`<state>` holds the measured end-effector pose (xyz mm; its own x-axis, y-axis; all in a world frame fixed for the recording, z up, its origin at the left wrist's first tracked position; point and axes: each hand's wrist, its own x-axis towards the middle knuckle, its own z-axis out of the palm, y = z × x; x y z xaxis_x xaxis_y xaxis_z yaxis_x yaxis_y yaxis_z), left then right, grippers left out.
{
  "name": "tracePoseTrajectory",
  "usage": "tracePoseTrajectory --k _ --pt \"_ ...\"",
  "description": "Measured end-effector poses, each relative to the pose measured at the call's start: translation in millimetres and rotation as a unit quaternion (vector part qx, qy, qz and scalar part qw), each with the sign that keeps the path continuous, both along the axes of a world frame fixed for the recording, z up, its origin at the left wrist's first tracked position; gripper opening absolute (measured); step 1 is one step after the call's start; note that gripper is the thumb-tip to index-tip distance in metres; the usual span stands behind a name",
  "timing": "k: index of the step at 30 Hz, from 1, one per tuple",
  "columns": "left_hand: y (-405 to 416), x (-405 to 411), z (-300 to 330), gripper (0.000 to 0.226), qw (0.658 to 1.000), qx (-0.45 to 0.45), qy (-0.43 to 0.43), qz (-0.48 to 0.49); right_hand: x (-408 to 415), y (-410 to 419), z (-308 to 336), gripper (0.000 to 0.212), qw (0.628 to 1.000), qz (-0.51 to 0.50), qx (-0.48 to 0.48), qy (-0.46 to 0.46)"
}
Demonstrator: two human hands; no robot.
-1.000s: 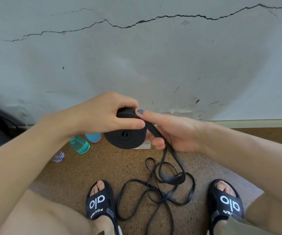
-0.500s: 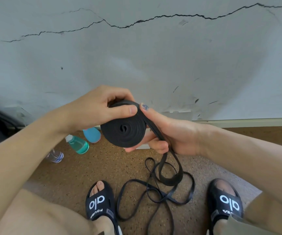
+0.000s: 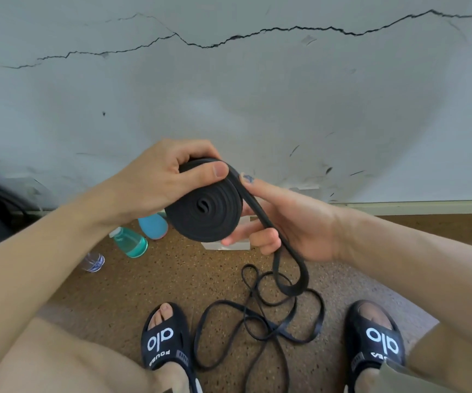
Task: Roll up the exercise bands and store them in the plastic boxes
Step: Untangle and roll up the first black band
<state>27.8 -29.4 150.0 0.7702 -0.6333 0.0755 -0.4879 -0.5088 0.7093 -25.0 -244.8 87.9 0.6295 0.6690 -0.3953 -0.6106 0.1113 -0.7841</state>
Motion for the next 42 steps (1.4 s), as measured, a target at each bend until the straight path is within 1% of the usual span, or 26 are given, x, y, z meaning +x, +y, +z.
tracePoseTrajectory --k 2,3,5,6,9,11,13,16,18,21,23,25,27,28,30,32,34,36,38,40,42 --pt "-5 -3 -3 0.016 1.000 -0.020 0.002 0.009 -3 1 2 0.061 0.998 0.022 0.050 0.025" --pt "-6 -4 -3 0.017 0.999 -0.032 0.006 0.013 -3 0 3 0.056 0.997 0.017 0.067 0.026" --pt "-6 -3 -2 0.019 0.999 -0.042 0.018 0.018 -1 0 5 0.048 0.998 -0.008 0.067 0.008" --pt "-5 -2 0 0.020 0.999 -0.033 0.026 0.016 -1 1 6 0.046 0.998 -0.017 0.056 -0.002" --pt "-6 0 3 0.031 0.998 0.053 0.007 -0.027 -2 4 4 0.044 0.999 -0.019 0.013 -0.030" --pt "-8 -1 2 0.029 0.992 0.113 -0.002 -0.056 -5 7 1 0.045 0.999 -0.009 -0.017 -0.036" --pt "-9 0 1 0.025 0.989 0.129 -0.004 -0.066 -6 8 1 0.046 0.999 -0.004 -0.031 -0.029" --pt "-8 1 1 0.025 0.993 0.102 -0.028 -0.045 -3 3 8 0.052 0.996 0.008 -0.070 -0.046" --pt "-7 3 -1 0.028 0.995 0.086 -0.037 -0.026 1 -3 13 0.053 0.996 0.030 -0.072 -0.040" --pt "-7 3 -3 0.027 0.998 0.055 -0.033 -0.009 6 -9 14 0.060 0.997 0.072 -0.011 0.000" --pt "-10 2 -4 0.027 0.999 0.027 -0.034 0.008 6 -10 12 0.066 0.996 0.071 0.040 0.032" --pt "-12 1 -3 0.024 0.999 0.008 -0.041 0.022 5 -7 12 0.068 0.996 0.057 0.063 0.031" --pt "-12 1 0 0.023 0.999 0.013 -0.029 0.016 4 -5 10 0.068 0.998 0.042 0.040 0.003" --pt "-11 2 2 0.023 0.999 0.029 -0.016 0.002 4 -4 10 0.067 0.999 0.037 0.020 -0.016" --pt "-7 3 4 0.024 0.995 0.094 0.005 -0.044 3 0 7 0.070 0.998 0.027 -0.036 -0.050" --pt "-8 2 -1 0.032 0.982 0.166 0.024 -0.089 0 4 5 0.075 0.993 0.024 -0.096 -0.062" --pt "-13 -1 -6 0.036 0.976 0.188 0.039 -0.105 -2 8 4 0.082 0.989 0.036 -0.129 -0.066" --pt "-14 -1 -6 0.032 0.982 0.157 0.048 -0.098 -3 8 7 0.089 0.986 0.047 -0.143 -0.067" --pt "-8 2 -3 0.027 0.990 0.110 0.053 -0.073 -2 3 12 0.090 0.984 0.042 -0.157 -0.074" --pt "0 5 -3 0.024 0.995 0.077 0.046 -0.042 1 -2 16 0.079 0.982 0.008 -0.173 -0.078" --pt "4 5 -6 0.024 0.997 0.057 0.044 -0.022 4 -6 17 0.057 0.983 -0.067 -0.159 -0.069"
